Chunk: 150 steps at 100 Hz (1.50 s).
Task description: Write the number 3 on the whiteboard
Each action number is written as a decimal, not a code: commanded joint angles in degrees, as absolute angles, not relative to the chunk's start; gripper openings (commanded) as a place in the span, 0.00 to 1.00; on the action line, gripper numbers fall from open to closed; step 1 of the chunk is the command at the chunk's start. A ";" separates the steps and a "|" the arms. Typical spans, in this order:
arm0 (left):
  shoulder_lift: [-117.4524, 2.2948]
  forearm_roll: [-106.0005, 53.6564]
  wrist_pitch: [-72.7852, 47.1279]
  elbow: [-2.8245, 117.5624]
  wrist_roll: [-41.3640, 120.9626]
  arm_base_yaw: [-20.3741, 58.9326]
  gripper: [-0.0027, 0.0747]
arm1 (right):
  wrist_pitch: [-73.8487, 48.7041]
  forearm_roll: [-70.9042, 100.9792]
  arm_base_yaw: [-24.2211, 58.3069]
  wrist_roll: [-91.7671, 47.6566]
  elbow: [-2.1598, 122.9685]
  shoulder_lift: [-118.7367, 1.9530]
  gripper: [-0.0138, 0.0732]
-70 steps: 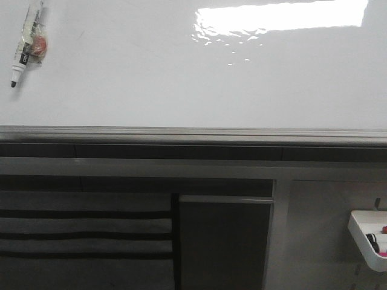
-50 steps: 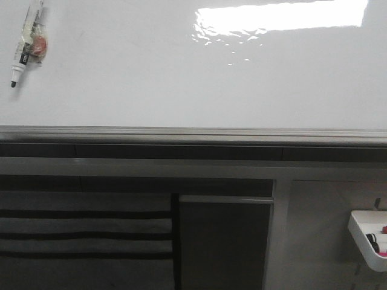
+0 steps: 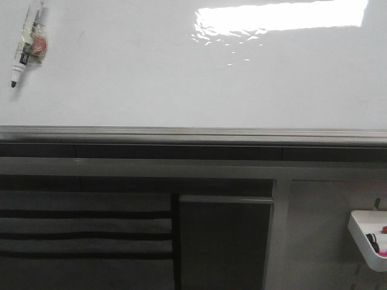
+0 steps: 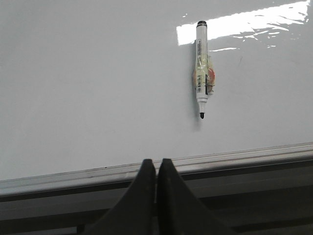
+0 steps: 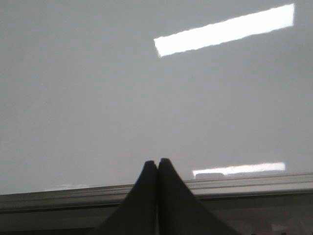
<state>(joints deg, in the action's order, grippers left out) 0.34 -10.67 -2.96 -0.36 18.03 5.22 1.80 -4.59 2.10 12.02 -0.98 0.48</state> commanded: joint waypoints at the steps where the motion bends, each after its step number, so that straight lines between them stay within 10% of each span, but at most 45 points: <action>1: 2.08 -10.83 1.70 -0.44 17.68 5.32 0.01 | 6.70 -5.18 1.74 11.82 -2.19 1.67 0.07; 80: 2.08 -17.61 3.44 2.37 17.68 5.32 0.01 | 7.61 -7.46 1.74 11.36 -0.67 1.67 0.07; 150: -15.43 -18.49 -17.85 30.82 17.68 5.32 0.01 | -21.94 -7.34 1.74 5.58 27.99 -17.22 0.07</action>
